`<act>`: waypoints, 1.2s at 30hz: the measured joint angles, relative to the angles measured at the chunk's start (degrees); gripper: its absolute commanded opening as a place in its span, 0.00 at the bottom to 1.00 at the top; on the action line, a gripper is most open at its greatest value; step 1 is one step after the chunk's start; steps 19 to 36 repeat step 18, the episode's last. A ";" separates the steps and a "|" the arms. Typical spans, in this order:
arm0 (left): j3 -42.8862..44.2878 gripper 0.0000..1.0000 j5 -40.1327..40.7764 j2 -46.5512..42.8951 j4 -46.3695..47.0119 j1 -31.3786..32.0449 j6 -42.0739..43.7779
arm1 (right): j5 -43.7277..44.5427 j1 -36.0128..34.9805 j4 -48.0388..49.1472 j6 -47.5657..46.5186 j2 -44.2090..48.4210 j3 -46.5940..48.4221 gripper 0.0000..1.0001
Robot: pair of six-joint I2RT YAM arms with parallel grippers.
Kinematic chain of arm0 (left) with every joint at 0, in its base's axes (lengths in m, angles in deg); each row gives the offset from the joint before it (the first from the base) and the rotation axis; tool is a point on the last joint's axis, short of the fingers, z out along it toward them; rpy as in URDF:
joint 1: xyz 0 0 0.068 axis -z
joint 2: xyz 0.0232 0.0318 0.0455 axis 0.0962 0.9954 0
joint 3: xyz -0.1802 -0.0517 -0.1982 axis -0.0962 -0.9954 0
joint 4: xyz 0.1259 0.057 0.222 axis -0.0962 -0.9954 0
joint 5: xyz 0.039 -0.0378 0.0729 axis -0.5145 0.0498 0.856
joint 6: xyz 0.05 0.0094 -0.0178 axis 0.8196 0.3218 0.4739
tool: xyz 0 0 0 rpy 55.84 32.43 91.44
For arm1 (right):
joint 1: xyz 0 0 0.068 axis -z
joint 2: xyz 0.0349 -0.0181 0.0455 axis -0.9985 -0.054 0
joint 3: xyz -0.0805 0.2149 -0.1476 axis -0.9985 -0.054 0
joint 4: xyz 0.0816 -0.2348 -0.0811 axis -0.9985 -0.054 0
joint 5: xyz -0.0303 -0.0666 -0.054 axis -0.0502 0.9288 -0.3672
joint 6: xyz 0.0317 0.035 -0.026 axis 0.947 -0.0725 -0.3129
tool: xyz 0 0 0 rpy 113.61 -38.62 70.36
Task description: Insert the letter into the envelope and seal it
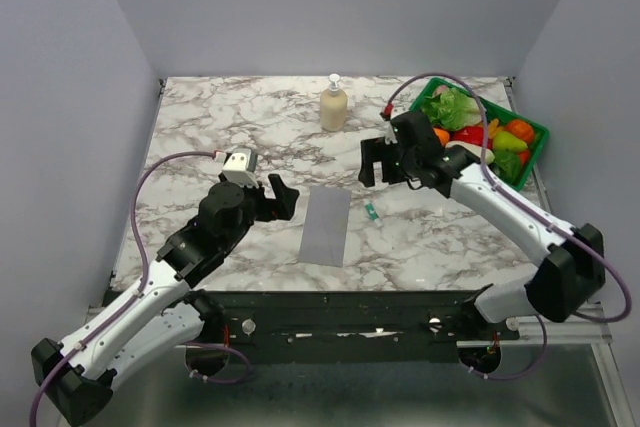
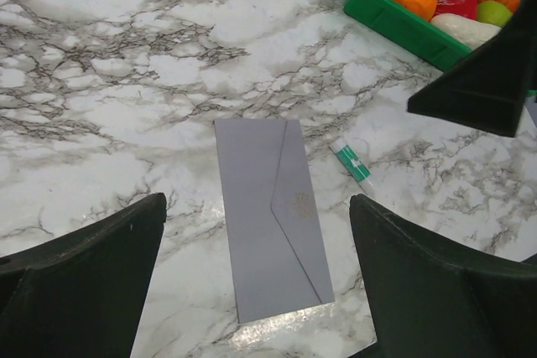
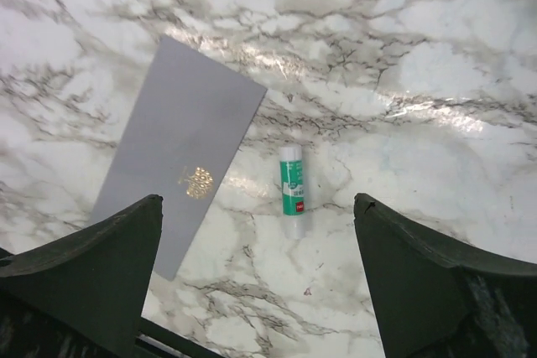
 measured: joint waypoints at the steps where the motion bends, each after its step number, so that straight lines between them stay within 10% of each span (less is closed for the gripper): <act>1: 0.85 0.99 0.33 0.46 -0.68 0.00 0.28 | 0.35 0.00 0.28 0.37 2.43 -0.39 1.00; 18: 4.22 0.99 5.33 -5.09 -6.47 0.00 0.39 | -12.59 0.09 13.16 4.33 28.72 -25.33 1.00; 36: 4.22 0.99 5.33 -5.09 -6.47 0.00 0.39 | -12.59 0.09 13.16 4.33 28.72 -25.33 1.00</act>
